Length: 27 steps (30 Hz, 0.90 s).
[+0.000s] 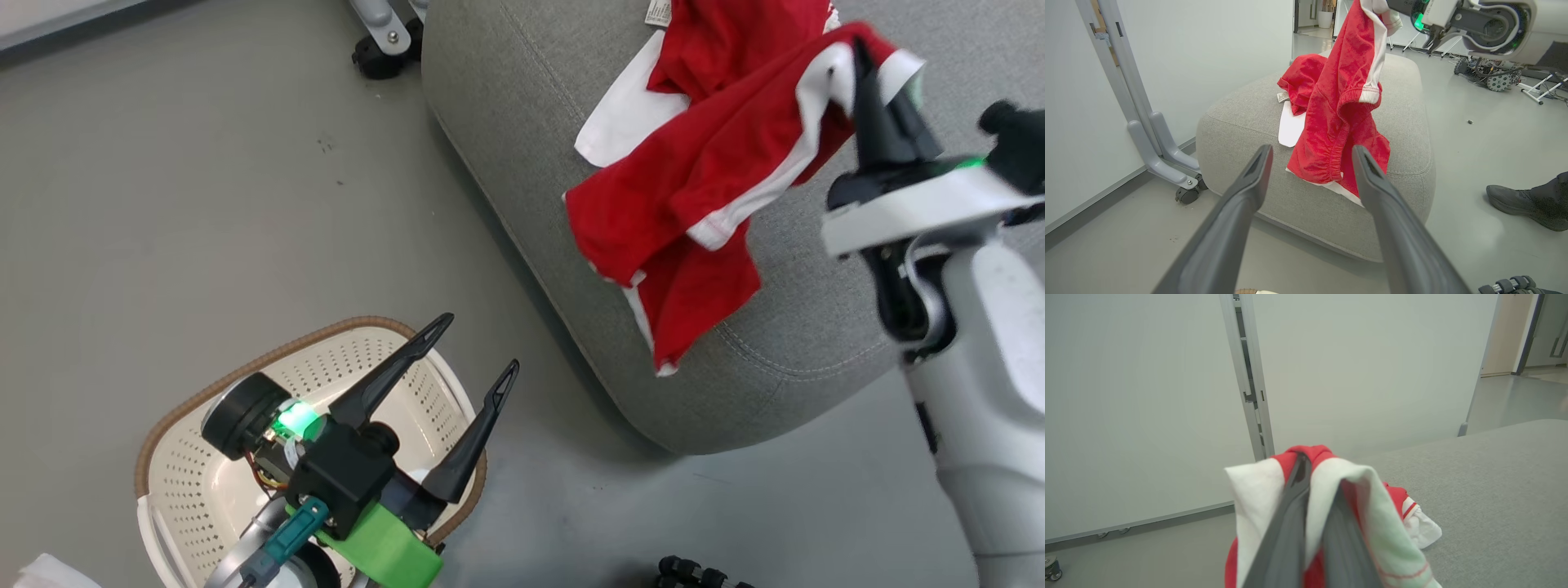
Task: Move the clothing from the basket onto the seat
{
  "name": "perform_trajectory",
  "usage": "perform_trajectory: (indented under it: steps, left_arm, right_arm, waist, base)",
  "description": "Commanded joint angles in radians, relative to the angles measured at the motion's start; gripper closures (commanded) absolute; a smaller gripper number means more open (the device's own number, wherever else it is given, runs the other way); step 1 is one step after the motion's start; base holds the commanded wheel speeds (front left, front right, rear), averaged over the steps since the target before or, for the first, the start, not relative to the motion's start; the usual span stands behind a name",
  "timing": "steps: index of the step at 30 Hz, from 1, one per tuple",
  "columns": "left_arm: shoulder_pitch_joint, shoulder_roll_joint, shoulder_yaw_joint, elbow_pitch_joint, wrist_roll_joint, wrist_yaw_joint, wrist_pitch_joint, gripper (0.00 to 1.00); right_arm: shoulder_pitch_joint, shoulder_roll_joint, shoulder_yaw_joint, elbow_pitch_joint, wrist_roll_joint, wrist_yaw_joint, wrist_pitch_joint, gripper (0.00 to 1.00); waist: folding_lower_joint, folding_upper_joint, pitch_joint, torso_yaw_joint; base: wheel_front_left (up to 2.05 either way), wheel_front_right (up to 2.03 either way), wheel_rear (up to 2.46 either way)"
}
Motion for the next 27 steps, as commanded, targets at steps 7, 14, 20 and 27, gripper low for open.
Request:
perform_trajectory:
  steps: [7,14,20,27]
  left_arm:
    - [-0.088,0.013,0.000,-0.013,0.018,-0.009,-0.013,0.00]
    - [-0.171,0.025,-0.005,-0.027,0.034,-0.016,-0.022,0.00]
    - [-0.228,0.040,-0.006,-0.033,0.041,-0.018,-0.026,0.00]
    - [-0.267,0.053,-0.019,-0.030,0.041,-0.019,-0.030,0.00]
  right_arm:
    - [-0.231,-0.116,-0.155,-0.055,-0.021,0.000,0.048,1.00]
    - [-0.384,-0.231,-0.261,-0.032,-0.029,0.000,0.112,1.00]
    - [-0.388,-0.272,-0.251,0.100,-0.031,0.000,0.118,1.00]
    - [-0.312,-0.218,-0.281,0.314,0.001,0.000,0.042,1.00]
  waist:
    - [-0.0001,-0.0001,0.106,0.076]
    - [-0.0001,-0.0001,0.200,0.152]
    - [-0.0001,-0.0001,0.285,0.198]
    - [-0.0001,-0.0001,0.351,0.228]
  base:
    - [0.00,0.00,0.00]
    - [0.00,0.00,0.00]
    - [0.00,0.00,0.00]
    - [0.00,0.00,0.00]
